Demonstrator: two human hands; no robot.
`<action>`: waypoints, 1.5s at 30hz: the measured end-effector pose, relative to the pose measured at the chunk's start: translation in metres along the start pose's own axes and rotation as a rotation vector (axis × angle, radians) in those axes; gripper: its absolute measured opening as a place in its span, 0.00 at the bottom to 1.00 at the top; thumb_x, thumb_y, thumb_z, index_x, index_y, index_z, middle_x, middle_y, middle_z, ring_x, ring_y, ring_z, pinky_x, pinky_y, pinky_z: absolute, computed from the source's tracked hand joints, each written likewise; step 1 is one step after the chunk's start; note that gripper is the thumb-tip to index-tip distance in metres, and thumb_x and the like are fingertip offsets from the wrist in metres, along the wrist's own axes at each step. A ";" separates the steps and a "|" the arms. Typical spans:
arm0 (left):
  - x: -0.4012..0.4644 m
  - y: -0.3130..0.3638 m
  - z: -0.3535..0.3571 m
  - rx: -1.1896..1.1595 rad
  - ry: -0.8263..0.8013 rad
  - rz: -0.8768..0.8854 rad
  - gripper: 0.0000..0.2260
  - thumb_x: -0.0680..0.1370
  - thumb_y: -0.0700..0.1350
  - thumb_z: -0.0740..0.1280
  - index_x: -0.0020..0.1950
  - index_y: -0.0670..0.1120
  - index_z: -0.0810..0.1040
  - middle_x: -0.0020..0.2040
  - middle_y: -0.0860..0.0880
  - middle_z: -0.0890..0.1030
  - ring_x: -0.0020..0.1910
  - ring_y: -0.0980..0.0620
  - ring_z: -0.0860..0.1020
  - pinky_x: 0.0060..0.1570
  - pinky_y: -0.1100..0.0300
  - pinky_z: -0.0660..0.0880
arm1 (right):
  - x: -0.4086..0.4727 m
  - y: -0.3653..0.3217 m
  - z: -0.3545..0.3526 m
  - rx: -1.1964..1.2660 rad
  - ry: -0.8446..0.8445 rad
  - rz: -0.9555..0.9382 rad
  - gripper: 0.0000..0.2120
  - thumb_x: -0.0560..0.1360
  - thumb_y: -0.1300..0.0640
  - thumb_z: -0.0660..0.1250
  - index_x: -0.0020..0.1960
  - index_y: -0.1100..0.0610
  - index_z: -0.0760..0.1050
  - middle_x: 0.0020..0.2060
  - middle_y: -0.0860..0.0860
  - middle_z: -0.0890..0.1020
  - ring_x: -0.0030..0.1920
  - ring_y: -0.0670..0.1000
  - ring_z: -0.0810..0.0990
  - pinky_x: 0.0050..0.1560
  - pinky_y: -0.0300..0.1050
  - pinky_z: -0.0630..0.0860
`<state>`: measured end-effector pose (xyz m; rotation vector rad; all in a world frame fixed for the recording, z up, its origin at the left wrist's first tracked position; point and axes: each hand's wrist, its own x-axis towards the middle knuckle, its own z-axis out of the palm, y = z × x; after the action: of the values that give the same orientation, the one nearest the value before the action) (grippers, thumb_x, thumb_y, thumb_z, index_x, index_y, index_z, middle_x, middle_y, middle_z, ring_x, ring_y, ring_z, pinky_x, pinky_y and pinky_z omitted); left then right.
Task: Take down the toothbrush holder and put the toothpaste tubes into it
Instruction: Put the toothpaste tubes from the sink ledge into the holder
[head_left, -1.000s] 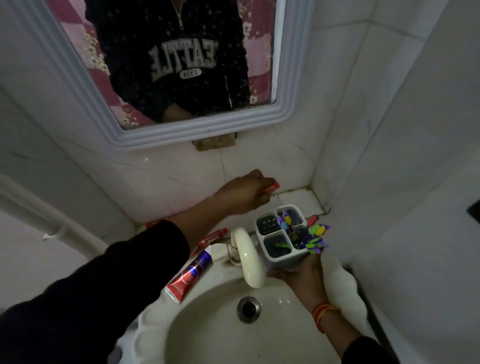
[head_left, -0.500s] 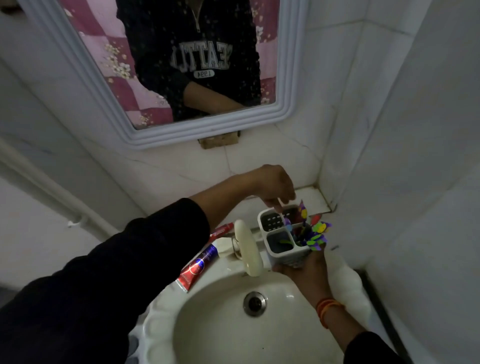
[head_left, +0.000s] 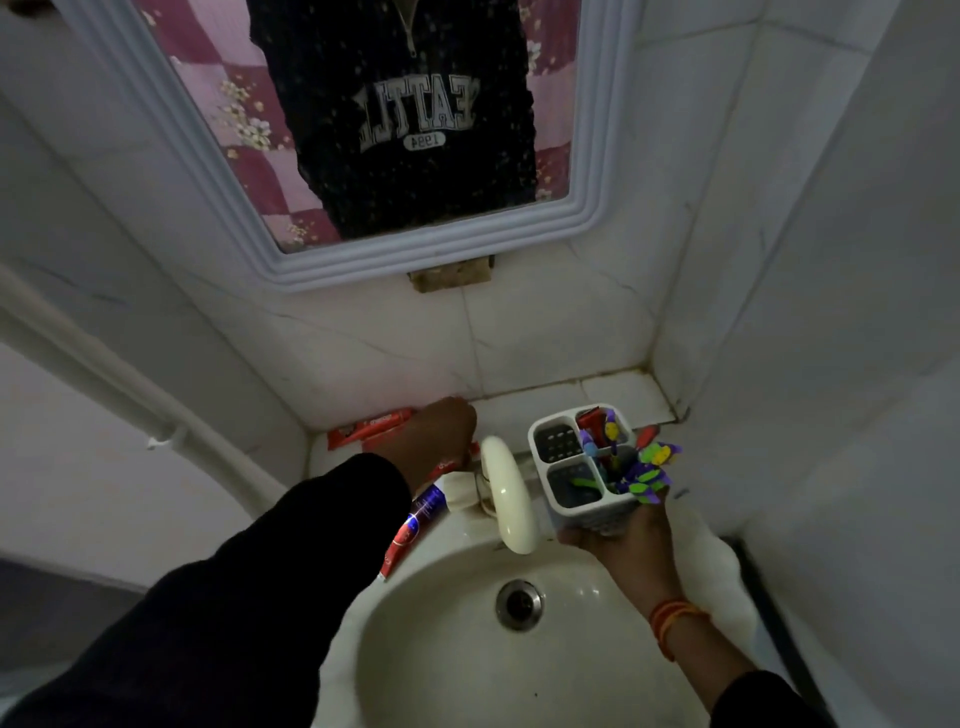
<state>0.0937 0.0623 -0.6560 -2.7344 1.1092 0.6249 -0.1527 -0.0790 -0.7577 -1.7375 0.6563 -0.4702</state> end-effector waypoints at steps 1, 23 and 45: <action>0.004 -0.001 0.001 0.012 0.006 0.014 0.15 0.77 0.50 0.70 0.53 0.38 0.81 0.54 0.39 0.82 0.53 0.40 0.83 0.48 0.56 0.78 | 0.000 0.000 0.000 0.006 -0.002 0.005 0.50 0.54 0.58 0.91 0.72 0.61 0.74 0.64 0.51 0.84 0.67 0.46 0.82 0.65 0.32 0.78; -0.031 0.138 -0.137 -0.295 -0.196 0.245 0.12 0.79 0.46 0.71 0.58 0.39 0.84 0.53 0.45 0.87 0.49 0.47 0.87 0.55 0.52 0.82 | 0.005 -0.005 0.001 0.051 -0.015 -0.003 0.55 0.53 0.58 0.90 0.74 0.58 0.67 0.66 0.50 0.81 0.64 0.32 0.78 0.58 0.21 0.74; 0.007 -0.005 -0.005 -0.041 0.153 -0.092 0.17 0.75 0.47 0.71 0.63 0.44 0.78 0.61 0.42 0.76 0.57 0.39 0.80 0.55 0.50 0.78 | 0.004 0.002 0.000 0.055 -0.027 0.021 0.54 0.55 0.59 0.90 0.75 0.57 0.69 0.67 0.50 0.82 0.68 0.47 0.81 0.64 0.36 0.80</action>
<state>0.1030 0.0601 -0.6546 -2.8910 1.0031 0.4366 -0.1500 -0.0815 -0.7601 -1.6810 0.6361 -0.4456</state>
